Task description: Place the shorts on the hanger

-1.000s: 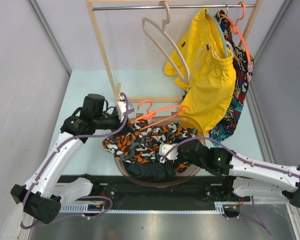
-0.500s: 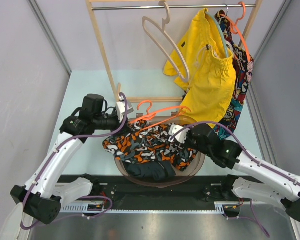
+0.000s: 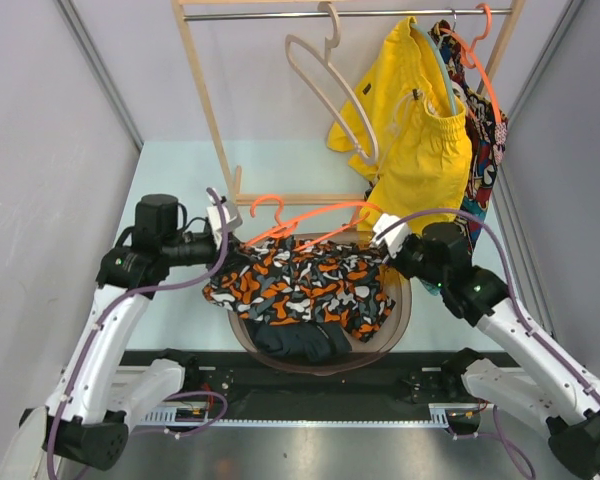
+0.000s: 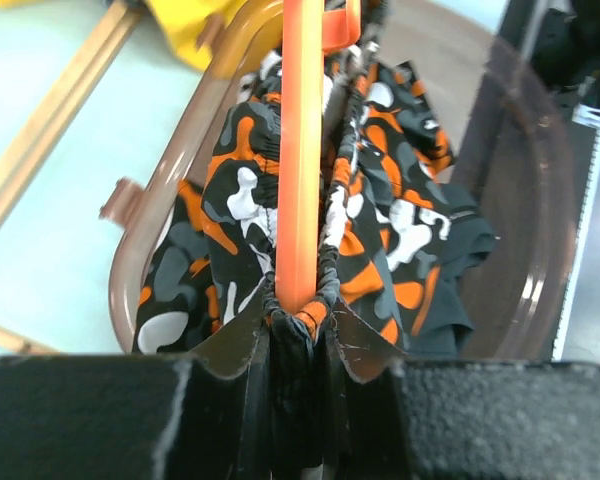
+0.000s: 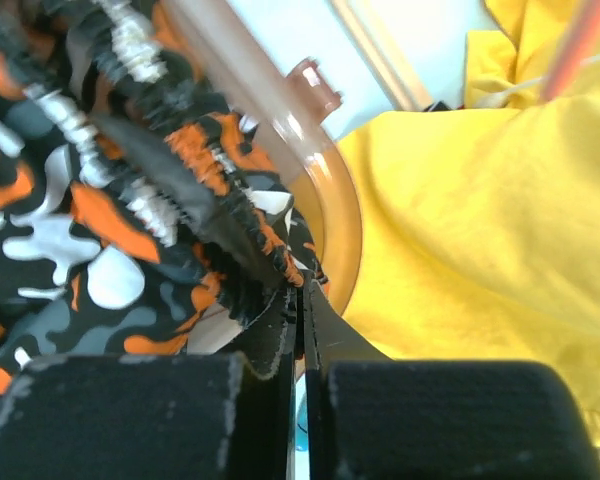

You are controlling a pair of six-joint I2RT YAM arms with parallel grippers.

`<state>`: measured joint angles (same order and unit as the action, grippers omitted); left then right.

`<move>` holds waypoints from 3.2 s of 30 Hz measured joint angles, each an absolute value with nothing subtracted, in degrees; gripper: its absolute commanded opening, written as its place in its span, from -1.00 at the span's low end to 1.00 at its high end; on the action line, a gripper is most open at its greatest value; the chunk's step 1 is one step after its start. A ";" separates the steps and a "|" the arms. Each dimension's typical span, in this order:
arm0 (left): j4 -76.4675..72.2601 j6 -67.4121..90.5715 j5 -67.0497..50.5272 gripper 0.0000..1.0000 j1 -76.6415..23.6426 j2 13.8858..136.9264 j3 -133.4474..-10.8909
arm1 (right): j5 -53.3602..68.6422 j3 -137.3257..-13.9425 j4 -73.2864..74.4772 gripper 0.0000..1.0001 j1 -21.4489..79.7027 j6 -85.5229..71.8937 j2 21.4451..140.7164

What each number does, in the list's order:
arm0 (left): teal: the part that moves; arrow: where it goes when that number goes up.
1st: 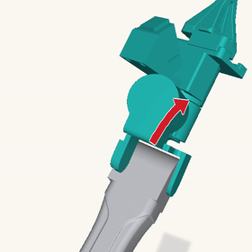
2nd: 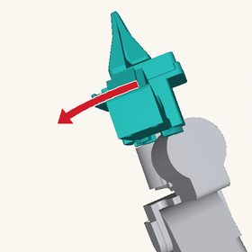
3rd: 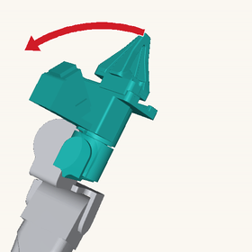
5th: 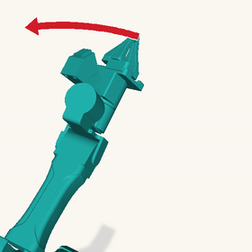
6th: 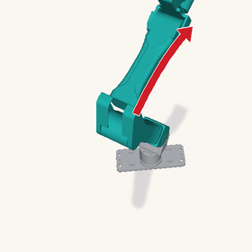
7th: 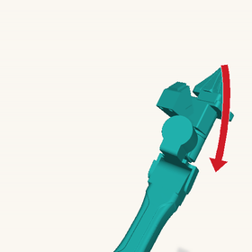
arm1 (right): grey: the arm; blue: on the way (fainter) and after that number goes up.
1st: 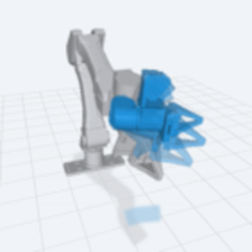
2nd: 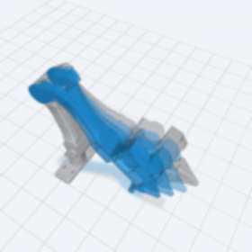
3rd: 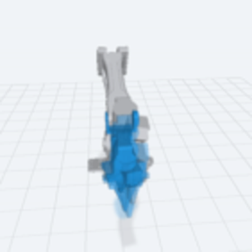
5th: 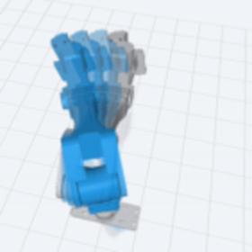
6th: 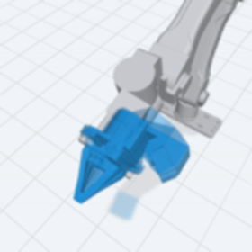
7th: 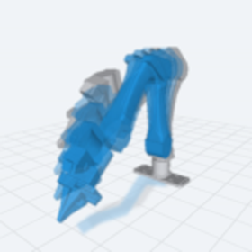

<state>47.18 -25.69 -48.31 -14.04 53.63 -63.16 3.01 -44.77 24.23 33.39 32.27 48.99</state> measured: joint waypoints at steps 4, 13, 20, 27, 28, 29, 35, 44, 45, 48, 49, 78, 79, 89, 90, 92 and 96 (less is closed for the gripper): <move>48.05 -28.42 -51.48 -1.00 -14.02 50.37 -62.61 | 10.39 -47.40 25.04 -1.00 26.41 29.41 49.30; 60.88 -48.25 -50.41 -1.00 -13.89 52.90 -63.70 | 22.09 -54.78 30.68 -1.00 19.25 24.91 53.17; 63.24 -53.10 -44.84 -0.99 -14.20 54.54 -64.12 | 23.68 -57.47 34.61 -1.00 19.22 25.04 53.30; 59.96 -50.39 -39.40 -1.00 -20.01 56.14 -64.75 | 20.21 -59.18 37.67 -1.00 25.19 27.57 52.64; 59.31 -49.52 -38.46 -0.99 -21.67 56.58 -64.75 | 19.14 -59.53 38.09 -1.00 26.83 27.79 52.62; 58.63 -48.56 -37.39 -1.00 -23.66 57.04 -64.75 | 17.96 -59.99 38.30 -1.00 28.42 27.90 52.69; 54.48 -43.51 -36.10 -0.99 -29.63 59.44 -64.75 | 15.20 -63.31 39.05 -0.22 33.36 28.12 54.02; 50.98 -39.48 -35.24 -1.00 -29.63 59.57 -64.75 | 20.10 -64.66 39.64 0.35 30.85 30.52 51.66; 50.54 -38.96 -35.07 -1.00 -29.63 59.57 -64.75 | 21.52 -65.23 39.57 0.34 30.83 30.83 51.48; 50.09 -38.48 -34.52 -1.00 -29.63 59.59 -64.75 | 22.65 -65.80 39.16 0.30 31.07 31.35 51.68; 50.24 -38.48 -34.17 -1.00 -29.63 59.64 -64.86 | 23.03 -66.00 39.13 0.30 31.16 31.59 51.94; 54.24 -43.48 -29.17 -0.95 -31.77 65.71 -68.38 | 37.89 -66.30 27.55 0.05 38.17 33.06 69.76; 54.22 -43.46 -29.21 -0.92 -31.77 65.69 -68.38 | 37.95 -66.30 26.92 -0.09 38.79 33.10 70.70; 54.33 -43.66 -29.87 -0.50 -31.59 65.34 -68.38 | 40.05 -66.30 26.81 -1.00 39.20 38.70 73.69; 54.30 -43.79 -30.09 -0.47 -31.51 65.25 -68.38 | 40.62 -66.30 26.87 -1.00 38.92 39.33 73.69; 54.17 -44.07 -30.72 -0.42 -31.07 65.08 -68.38 | 41.76 -66.30 27.14 -1.00 38.22 40.36 73.56; 55.79 -45.65 -31.53 -0.25 -27.53 64.16 -68.82 | 42.63 -66.30 29.34 -1.00 35.40 42.70 71.85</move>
